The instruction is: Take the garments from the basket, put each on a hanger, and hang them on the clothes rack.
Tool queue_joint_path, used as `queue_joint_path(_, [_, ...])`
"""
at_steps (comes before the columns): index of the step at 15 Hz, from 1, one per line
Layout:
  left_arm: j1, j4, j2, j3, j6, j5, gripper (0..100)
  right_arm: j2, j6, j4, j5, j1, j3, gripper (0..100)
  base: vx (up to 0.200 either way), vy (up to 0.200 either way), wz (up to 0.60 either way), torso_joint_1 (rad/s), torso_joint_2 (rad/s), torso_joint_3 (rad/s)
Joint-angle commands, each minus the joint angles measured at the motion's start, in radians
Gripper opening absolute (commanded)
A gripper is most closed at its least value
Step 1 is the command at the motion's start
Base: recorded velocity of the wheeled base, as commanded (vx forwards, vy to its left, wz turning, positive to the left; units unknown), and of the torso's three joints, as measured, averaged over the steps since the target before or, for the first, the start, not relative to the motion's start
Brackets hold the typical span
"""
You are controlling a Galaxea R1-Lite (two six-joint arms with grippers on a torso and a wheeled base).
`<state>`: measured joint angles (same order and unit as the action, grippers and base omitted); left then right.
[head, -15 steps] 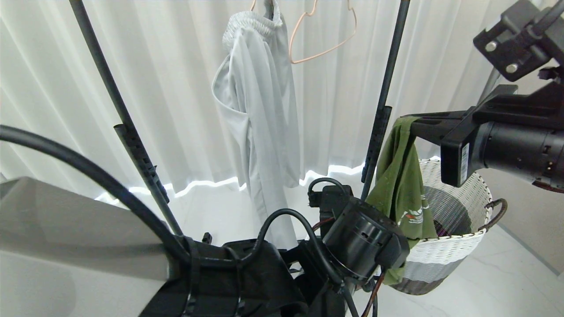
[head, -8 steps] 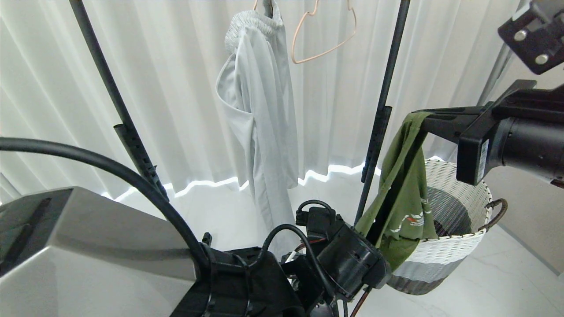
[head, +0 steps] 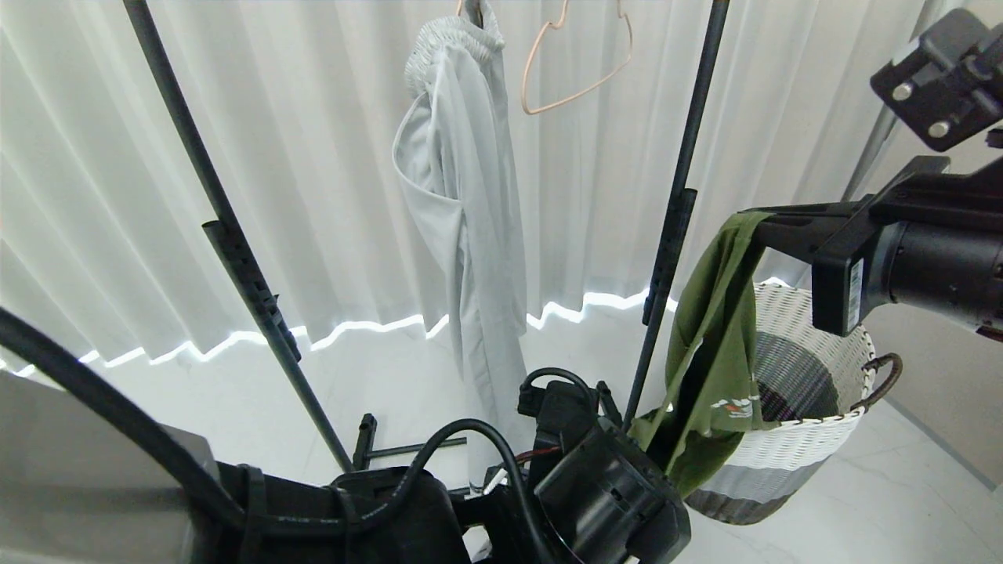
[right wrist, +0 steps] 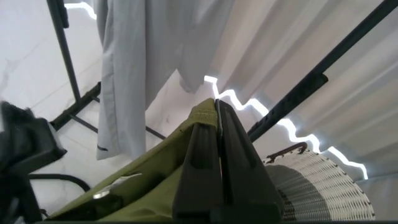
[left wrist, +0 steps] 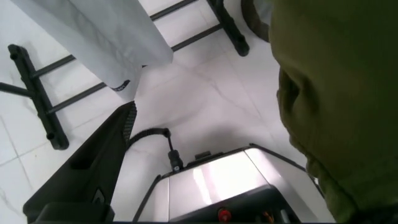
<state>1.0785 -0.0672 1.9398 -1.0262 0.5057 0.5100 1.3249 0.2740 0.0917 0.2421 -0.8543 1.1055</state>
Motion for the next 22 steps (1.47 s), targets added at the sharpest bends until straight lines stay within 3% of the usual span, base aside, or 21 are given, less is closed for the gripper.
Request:
queue_joint_path(1, [0.003, -0.002, -0.044, 0.009, 0.002, 0.001, 100, 0.002, 0.001, 0.0, 0.0, 0.0, -0.006, 0, 0.0, 0.0, 0.0, 0.0, 0.0, 0.0])
queue_joint_path(3, [0.003, -0.003, -0.05, 0.008, 0.002, 0.001, 100, 0.002, 0.001, 0.0, 0.002, 0.0, -0.004, 0, 0.0, 0.0, 0.0, 0.0, 0.0, 0.0])
queue_joint_path(4, [0.003, -0.003, -0.05, 0.008, 0.0, -0.002, 0, 0.002, 0.001, 0.0, 0.0, 0.0, -0.006, 0, 0.0, 0.0, 0.0, 0.0, 0.0, 0.0])
queue_joint_path(11, [-0.002, 0.001, -0.11, 0.064, -0.006, 0.013, 0, -0.015, 0.001, -0.001, 0.003, 0.027, -0.05, 0, 0.0, 0.0, 0.0, 0.0, 0.0, 0.0])
queue_joint_path(14, [-0.081, 0.021, -0.272, 0.057, -0.181, 0.008, 0, -0.046, 0.106, -0.115, 0.059, 0.141, -0.076, 0, 0.0, 0.0, 0.0, 0.0, 0.0, 0.0])
queue_joint_path(17, [-0.103, 0.021, -0.42, 0.038, -0.363, 0.007, 0, -0.064, 0.16, -0.116, 0.06, 0.176, -0.09, 0, 0.0, 0.0, 0.0, 0.0, 0.0, 0.0])
queue_joint_path(22, [-0.152, 0.021, -0.578, -0.009, -0.523, 0.012, 0, -0.101, 0.289, -0.036, 0.069, 0.192, -0.171, 0, 0.0, 0.0, 0.0, 0.0, 0.0, 0.0])
